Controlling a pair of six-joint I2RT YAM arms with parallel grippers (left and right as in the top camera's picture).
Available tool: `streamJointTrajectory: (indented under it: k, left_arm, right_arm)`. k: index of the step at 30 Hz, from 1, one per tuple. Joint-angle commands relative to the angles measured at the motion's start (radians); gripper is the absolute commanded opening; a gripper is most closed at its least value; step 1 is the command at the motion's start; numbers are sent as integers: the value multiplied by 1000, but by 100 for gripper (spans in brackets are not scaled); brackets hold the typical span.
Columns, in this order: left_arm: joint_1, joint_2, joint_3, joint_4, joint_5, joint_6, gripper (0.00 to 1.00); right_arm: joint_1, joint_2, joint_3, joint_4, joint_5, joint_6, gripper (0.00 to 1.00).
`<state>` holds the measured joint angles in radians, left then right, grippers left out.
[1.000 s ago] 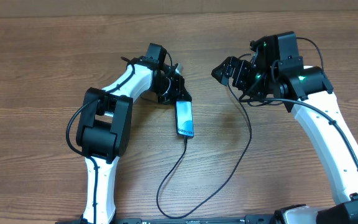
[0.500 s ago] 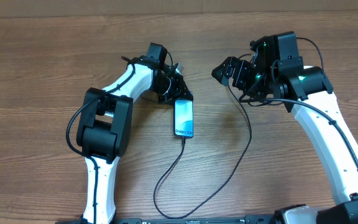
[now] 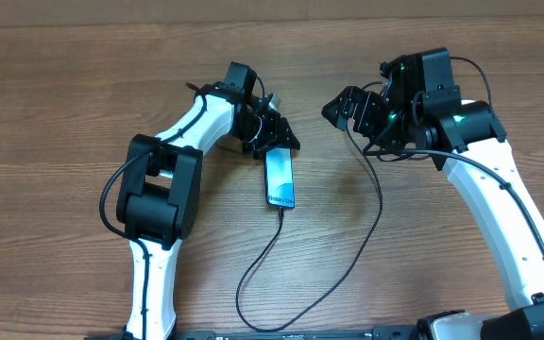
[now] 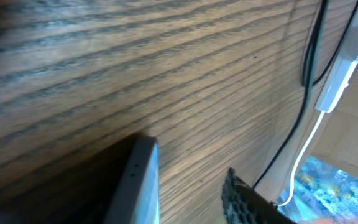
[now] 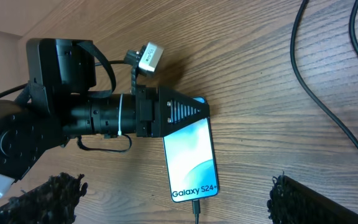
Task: Plug charger to phone and switch on socket
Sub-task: 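Set the phone flat on the table with the left gripper, then open the left gripper and lift it away from the phone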
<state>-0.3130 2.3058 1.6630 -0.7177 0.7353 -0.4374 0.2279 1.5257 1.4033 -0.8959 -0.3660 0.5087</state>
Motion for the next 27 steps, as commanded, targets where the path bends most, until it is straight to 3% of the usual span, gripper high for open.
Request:
streamJointTrajectory:
  k: [1, 4, 12, 27]
  left_arm:
    - [-2, 45, -26, -16, -149, -4, 59]
    - [-2, 45, -26, -24, -184, -5, 70]
    - [-2, 45, -26, -82, -304, -5, 89]
    - [-2, 45, -26, -150, -459, -5, 96]
  right_arm:
    - [-5, -12, 12, 0, 7, -10, 100]
    - [-5, -12, 11, 0, 7, -10, 100]
    - [-5, -12, 12, 0, 7, -10, 100]
    - [-5, -12, 12, 0, 7, -10, 100]
